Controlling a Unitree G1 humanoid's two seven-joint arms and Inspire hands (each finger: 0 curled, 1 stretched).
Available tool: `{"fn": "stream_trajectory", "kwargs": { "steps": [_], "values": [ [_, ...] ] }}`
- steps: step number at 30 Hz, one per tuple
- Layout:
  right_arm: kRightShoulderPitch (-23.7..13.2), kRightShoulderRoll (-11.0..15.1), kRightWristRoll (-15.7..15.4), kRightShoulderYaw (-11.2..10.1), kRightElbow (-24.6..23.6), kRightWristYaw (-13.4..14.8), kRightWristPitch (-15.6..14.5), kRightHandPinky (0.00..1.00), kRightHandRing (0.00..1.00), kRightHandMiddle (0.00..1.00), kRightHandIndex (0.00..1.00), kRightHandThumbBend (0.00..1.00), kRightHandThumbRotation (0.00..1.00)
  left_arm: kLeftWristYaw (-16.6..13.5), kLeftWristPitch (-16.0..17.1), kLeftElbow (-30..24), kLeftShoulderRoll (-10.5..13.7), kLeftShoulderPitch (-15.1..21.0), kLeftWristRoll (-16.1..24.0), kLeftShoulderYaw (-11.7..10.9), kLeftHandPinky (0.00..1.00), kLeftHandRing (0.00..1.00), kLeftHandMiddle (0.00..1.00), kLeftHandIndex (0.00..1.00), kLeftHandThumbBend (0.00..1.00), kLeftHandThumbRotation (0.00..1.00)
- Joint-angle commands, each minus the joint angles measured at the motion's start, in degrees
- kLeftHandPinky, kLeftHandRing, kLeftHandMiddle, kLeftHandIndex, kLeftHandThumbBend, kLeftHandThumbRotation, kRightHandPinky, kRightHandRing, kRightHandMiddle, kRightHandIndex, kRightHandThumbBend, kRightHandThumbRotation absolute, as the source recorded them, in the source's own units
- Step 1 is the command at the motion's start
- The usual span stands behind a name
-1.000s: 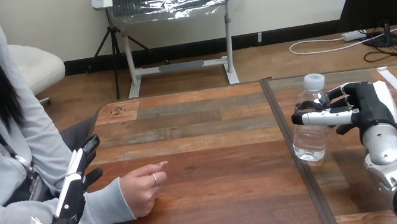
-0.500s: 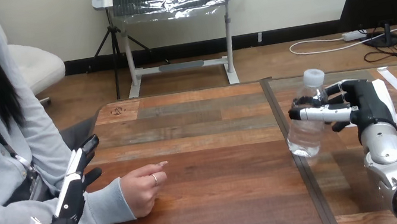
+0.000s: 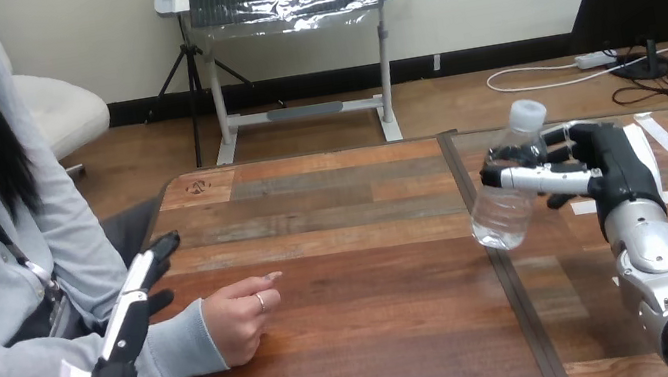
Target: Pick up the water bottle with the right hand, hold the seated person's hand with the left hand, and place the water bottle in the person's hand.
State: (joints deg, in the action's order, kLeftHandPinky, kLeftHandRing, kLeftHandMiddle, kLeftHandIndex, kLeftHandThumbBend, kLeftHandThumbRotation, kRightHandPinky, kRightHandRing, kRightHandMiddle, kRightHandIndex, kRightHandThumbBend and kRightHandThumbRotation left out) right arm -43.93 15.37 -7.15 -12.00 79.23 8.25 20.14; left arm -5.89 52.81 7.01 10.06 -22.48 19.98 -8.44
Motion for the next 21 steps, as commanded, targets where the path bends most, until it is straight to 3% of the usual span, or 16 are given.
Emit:
{"fn": "stream_trajectory", "kwargs": {
  "steps": [1,14,21],
  "values": [
    [-3.7,-0.2,1.5,-1.0,-2.4,-1.4,3.7,0.26,0.32,0.40,0.41,0.93,0.00,-2.9,-1.5,-4.5,-0.4,2.1,4.0,-2.0,0.77,0.87,0.91,0.89,1.00,0.49],
    [-3.9,-0.7,3.0,-0.9,-2.9,-3.7,6.1,0.27,0.33,0.41,0.43,0.91,0.00,-6.2,-7.0,-8.4,1.2,1.8,11.1,-3.2,0.76,0.85,0.89,0.88,1.00,0.44],
    [-3.8,-1.0,4.2,-1.2,-3.3,-6.1,7.3,0.27,0.33,0.41,0.42,0.91,0.00,-5.2,-10.1,-10.2,3.5,2.1,11.9,-3.8,0.74,0.84,0.87,0.87,1.00,0.37]
  ]
}}
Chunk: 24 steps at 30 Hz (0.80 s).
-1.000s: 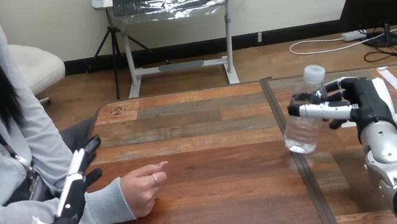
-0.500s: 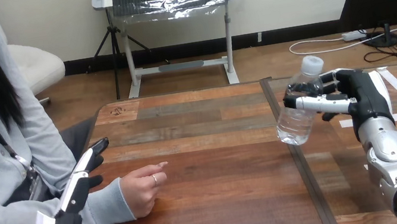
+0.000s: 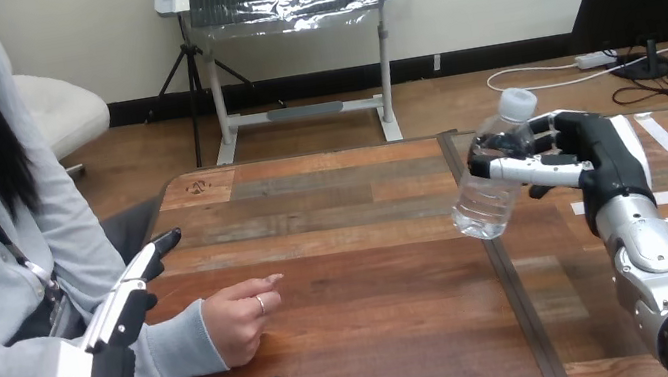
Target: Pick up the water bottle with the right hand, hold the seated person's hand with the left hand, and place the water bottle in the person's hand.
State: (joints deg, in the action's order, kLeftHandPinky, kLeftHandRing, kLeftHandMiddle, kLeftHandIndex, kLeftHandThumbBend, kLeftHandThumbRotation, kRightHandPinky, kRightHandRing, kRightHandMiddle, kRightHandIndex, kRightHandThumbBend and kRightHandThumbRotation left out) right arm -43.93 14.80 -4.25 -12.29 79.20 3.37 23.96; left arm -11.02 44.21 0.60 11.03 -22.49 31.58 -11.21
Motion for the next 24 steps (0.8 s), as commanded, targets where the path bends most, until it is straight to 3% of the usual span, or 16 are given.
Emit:
{"fn": "stream_trajectory", "kwargs": {
  "steps": [1,11,17,20,24],
  "values": [
    [-3.8,-0.5,1.6,-1.0,-3.3,-1.6,3.7,0.27,0.33,0.41,0.42,0.91,0.00,0.0,-1.9,-4.0,2.9,2.1,0.5,-1.1,0.74,0.84,0.87,0.87,1.00,0.36],
    [-3.7,-1.0,3.2,-1.4,-3.5,-4.1,4.7,0.28,0.34,0.41,0.42,0.91,0.00,2.6,-6.6,-5.8,6.4,2.5,-0.2,-2.1,0.72,0.82,0.84,0.84,1.00,0.25],
    [-3.4,-1.3,3.7,-1.7,-3.7,-5.3,5.5,0.29,0.34,0.42,0.43,0.91,0.00,3.3,-8.0,-5.5,9.8,3.2,0.2,-2.8,0.70,0.80,0.81,0.82,1.00,0.22],
    [-3.4,-1.6,4.6,-2.4,-3.7,-6.5,5.1,0.29,0.35,0.42,0.43,0.91,0.00,4.2,-8.7,-5.3,11.2,3.5,-0.8,-2.9,0.69,0.78,0.80,0.80,1.00,0.19],
    [-3.0,-1.6,5.1,-2.5,-4.0,-8.4,6.8,0.29,0.35,0.43,0.43,0.91,0.00,5.6,-10.6,-5.9,12.9,3.7,-1.0,-3.3,0.68,0.77,0.79,0.79,1.00,0.17]
  ]
}}
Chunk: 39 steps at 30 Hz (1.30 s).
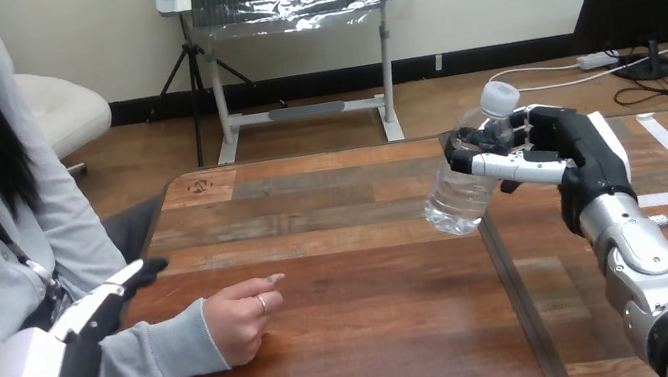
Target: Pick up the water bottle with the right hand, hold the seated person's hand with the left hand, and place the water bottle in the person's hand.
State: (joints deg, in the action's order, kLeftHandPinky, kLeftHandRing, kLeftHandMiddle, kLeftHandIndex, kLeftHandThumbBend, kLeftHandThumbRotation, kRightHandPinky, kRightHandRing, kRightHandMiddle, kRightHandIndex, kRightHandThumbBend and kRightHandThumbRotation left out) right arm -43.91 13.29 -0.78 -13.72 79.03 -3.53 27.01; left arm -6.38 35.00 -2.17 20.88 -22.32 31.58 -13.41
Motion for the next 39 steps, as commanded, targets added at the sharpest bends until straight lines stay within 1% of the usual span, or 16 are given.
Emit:
{"fn": "stream_trajectory", "kwargs": {
  "steps": [1,2,5,8,11,14,17,20,23,24,26,29,32,35,38,39],
  "values": [
    [-3.0,-0.2,1.7,-1.1,-3.8,-1.8,3.6,0.29,0.35,0.43,0.43,0.91,0.00,1.1,-1.8,-3.2,3.4,3.7,-0.8,-1.2,0.68,0.77,0.78,0.79,1.00,0.17],
    [-3.0,-0.2,1.8,-1.2,-3.9,-1.9,3.6,0.29,0.35,0.43,0.43,0.91,0.00,1.2,-2.1,-3.3,3.7,3.8,-0.7,-1.3,0.68,0.76,0.78,0.78,1.00,0.17],
    [-2.7,-0.1,1.6,-0.9,-3.9,-2.1,4.6,0.30,0.36,0.43,0.43,0.91,0.00,2.5,-2.6,-3.2,4.9,4.2,-2.0,-1.2,0.67,0.75,0.77,0.77,1.00,0.15],
    [-2.5,-0.2,2.2,-1.3,-4.0,-3.6,5.1,0.30,0.36,0.43,0.43,0.90,0.00,4.1,-5.6,-4.6,5.8,4.4,-1.2,-1.4,0.66,0.74,0.76,0.77,1.00,0.14],
    [-2.5,-0.3,2.5,-1.4,-4.0,-3.9,5.2,0.30,0.36,0.43,0.44,0.90,0.00,5.3,-6.4,-4.6,6.9,4.9,-1.8,-1.2,0.65,0.74,0.76,0.77,1.00,0.13],
    [-2.4,-0.3,3.1,-1.8,-4.1,-5.0,5.6,0.30,0.36,0.43,0.44,0.90,0.00,5.8,-7.7,-4.8,7.7,5.7,-0.8,-1.1,0.64,0.72,0.75,0.76,1.00,0.12],
    [-2.3,-0.2,3.2,-1.7,-4.2,-5.3,5.8,0.31,0.36,0.44,0.44,0.90,0.00,8.0,-9.7,-5.1,8.8,6.2,-1.0,-0.8,0.64,0.72,0.75,0.76,1.00,0.11],
    [-2.3,-0.2,3.4,-1.7,-4.3,-5.7,6.0,0.31,0.37,0.44,0.44,0.90,0.00,8.4,-9.4,-4.1,9.6,7.3,-1.1,-0.4,0.64,0.72,0.74,0.76,1.00,0.10],
    [-2.2,-0.1,3.9,-1.9,-4.4,-6.5,6.6,0.31,0.37,0.44,0.44,0.90,0.00,9.8,-10.6,-3.7,10.1,8.3,-1.6,0.1,0.64,0.71,0.73,0.75,1.00,0.08],
    [-2.1,-0.1,3.8,-1.8,-4.4,-6.4,6.6,0.31,0.37,0.44,0.44,0.90,0.00,9.9,-10.3,-2.7,10.5,9.1,-1.5,0.4,0.64,0.71,0.73,0.75,1.00,0.08],
    [-2.1,0.1,3.6,-1.5,-4.5,-6.1,6.6,0.31,0.37,0.44,0.44,0.90,0.00,9.9,-10.0,-1.5,10.9,9.9,-1.3,0.8,0.64,0.71,0.73,0.74,1.00,0.09],
    [-2.0,0.1,4.2,-1.9,-4.6,-6.8,6.8,0.31,0.37,0.44,0.45,0.90,0.00,9.2,-9.4,0.7,11.4,11.3,-0.3,1.6,0.63,0.69,0.72,0.73,1.00,0.09],
    [-1.8,0.3,3.9,-1.4,-4.8,-6.9,7.1,0.31,0.37,0.44,0.44,0.90,0.00,10.3,-10.3,1.7,12.1,12.3,0.1,2.3,0.62,0.68,0.72,0.73,1.00,0.11],
    [-1.7,0.5,3.9,-1.4,-5.0,-7.3,7.4,0.32,0.37,0.44,0.44,0.89,0.00,9.6,-9.9,3.8,12.6,13.8,0.8,3.2,0.62,0.68,0.71,0.73,1.00,0.12],
    [-1.6,0.4,4.8,-1.9,-5.2,-8.4,7.2,0.32,0.37,0.45,0.44,0.88,0.00,10.4,-10.7,5.1,13.4,15.0,1.6,4.3,0.62,0.68,0.72,0.73,1.00,0.13],
    [-1.5,0.4,5.1,-2.1,-5.4,-9.2,7.6,0.32,0.38,0.45,0.45,0.87,0.00,10.2,-10.3,6.2,13.7,15.7,1.7,4.7,0.62,0.68,0.72,0.73,1.00,0.14]
  ]
}}
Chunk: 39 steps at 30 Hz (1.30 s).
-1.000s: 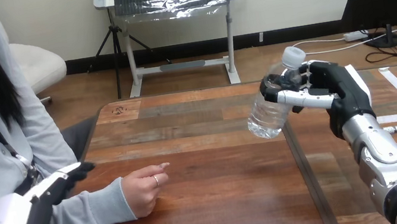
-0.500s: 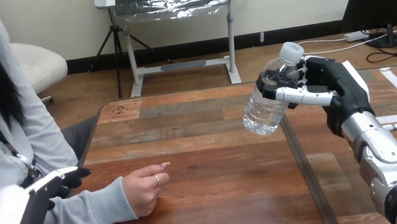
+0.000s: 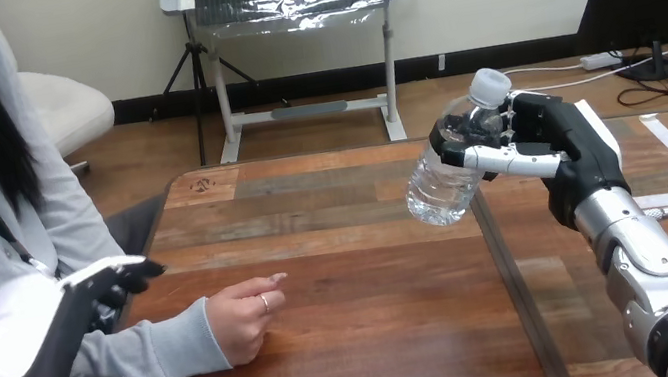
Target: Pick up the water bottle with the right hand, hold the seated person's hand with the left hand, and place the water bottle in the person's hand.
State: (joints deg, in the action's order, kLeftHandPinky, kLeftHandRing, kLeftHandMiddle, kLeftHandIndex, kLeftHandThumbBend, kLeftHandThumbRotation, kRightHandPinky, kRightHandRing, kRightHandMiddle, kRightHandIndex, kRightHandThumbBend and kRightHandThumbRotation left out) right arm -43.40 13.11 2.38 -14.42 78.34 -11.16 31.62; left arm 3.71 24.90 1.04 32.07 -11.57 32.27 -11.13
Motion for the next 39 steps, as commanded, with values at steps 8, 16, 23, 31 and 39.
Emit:
{"fn": "stream_trajectory", "kwargs": {
  "steps": [8,16,23,31,39],
  "values": [
    [-1.4,0.7,2.7,-1.3,-5.3,-3.1,3.7,0.31,0.37,0.44,0.45,0.85,0.00,-1.1,0.8,8.7,3.8,8.6,2.3,5.0,0.62,0.68,0.72,0.74,1.00,0.16],
    [-0.7,0.7,3.6,-1.4,-6.2,-4.3,4.7,0.32,0.37,0.45,0.45,0.83,0.00,-1.5,-0.7,13.2,4.5,12.0,4.1,7.6,0.62,0.68,0.73,0.75,1.00,0.17],
    [-0.2,0.7,4.7,-1.7,-6.7,-5.9,5.0,0.32,0.38,0.46,0.46,0.80,0.00,-1.8,-0.8,16.7,4.8,14.3,4.4,9.4,0.63,0.70,0.74,0.76,1.00,0.20],
    [0.4,0.8,6.2,-2.1,-7.3,-7.8,4.9,0.33,0.38,0.46,0.46,0.81,0.00,-3.4,-0.8,19.8,5.2,16.3,6.0,11.6,0.64,0.71,0.74,0.77,1.00,0.23],
    [0.8,1.0,5.8,-2.1,-7.7,-7.7,5.5,0.33,0.38,0.45,0.46,0.84,0.00,-3.4,-0.9,21.5,5.6,17.7,6.5,13.2,0.64,0.71,0.75,0.78,1.00,0.24]
  ]
}}
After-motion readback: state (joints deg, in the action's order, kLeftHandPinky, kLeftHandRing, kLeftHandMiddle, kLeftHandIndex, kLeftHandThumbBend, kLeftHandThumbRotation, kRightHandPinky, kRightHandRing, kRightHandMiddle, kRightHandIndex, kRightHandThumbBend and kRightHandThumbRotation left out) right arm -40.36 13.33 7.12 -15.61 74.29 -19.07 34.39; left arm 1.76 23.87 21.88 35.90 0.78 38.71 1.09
